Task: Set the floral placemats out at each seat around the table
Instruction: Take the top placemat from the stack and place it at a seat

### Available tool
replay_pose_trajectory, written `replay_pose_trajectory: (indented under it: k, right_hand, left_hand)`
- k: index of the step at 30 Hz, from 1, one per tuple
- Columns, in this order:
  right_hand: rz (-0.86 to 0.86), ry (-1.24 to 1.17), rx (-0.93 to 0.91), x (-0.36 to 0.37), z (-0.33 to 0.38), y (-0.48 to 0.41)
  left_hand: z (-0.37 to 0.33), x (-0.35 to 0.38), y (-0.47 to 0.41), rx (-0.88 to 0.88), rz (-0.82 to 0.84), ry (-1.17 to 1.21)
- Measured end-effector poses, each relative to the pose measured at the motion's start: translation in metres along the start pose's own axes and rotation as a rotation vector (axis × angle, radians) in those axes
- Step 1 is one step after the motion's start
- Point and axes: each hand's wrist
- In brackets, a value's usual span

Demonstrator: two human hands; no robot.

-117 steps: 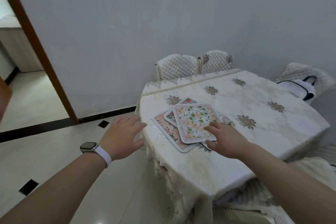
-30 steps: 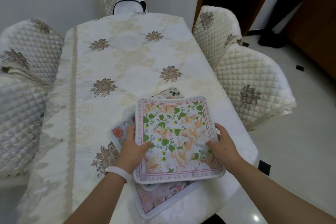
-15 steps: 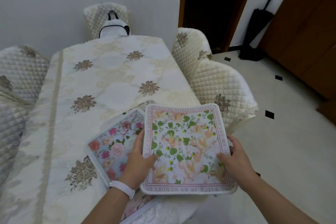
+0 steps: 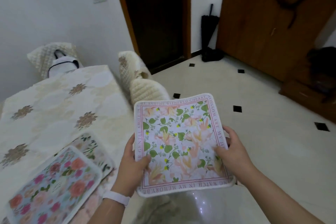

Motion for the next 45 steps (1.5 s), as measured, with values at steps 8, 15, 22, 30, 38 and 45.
replay_pose_trajectory:
  k: [8,15,22,30,38,45]
  right_hand:
    - [-0.163,-0.109,0.048,-0.107,-0.016,-0.037]
    - [-0.294,-0.123,0.094,-0.156,-0.016,-0.116]
    - [-0.402,-0.057,0.152,-0.188,0.023,-0.244]
    - [-0.405,0.007,0.083,-0.193,0.112,-0.390]
    - [-0.369,-0.001,0.033,-0.191,0.151,-0.499]
    - [-0.278,-0.010,-0.021,-0.201,0.175,-0.619]
  left_hand:
    - [-0.034,0.112,-0.053,0.058,0.157,-0.029]
    - [-0.033,0.193,-0.150,0.037,0.245,-0.063]
    - [-0.058,0.274,-0.289,0.032,0.352,-0.043]
    - [-0.136,0.306,-0.439,0.088,0.361,-0.046]
    - [-0.175,0.324,-0.530,0.120,0.307,-0.051]
    - [-0.195,0.362,-0.615,0.118,0.197,-0.031]
Point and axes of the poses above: each hand's wrist, its own y-axis away from the middle knuckle, its own x-axis out of the palm, z = x × y, and after that the axes turned 1 degree about x, right-handed
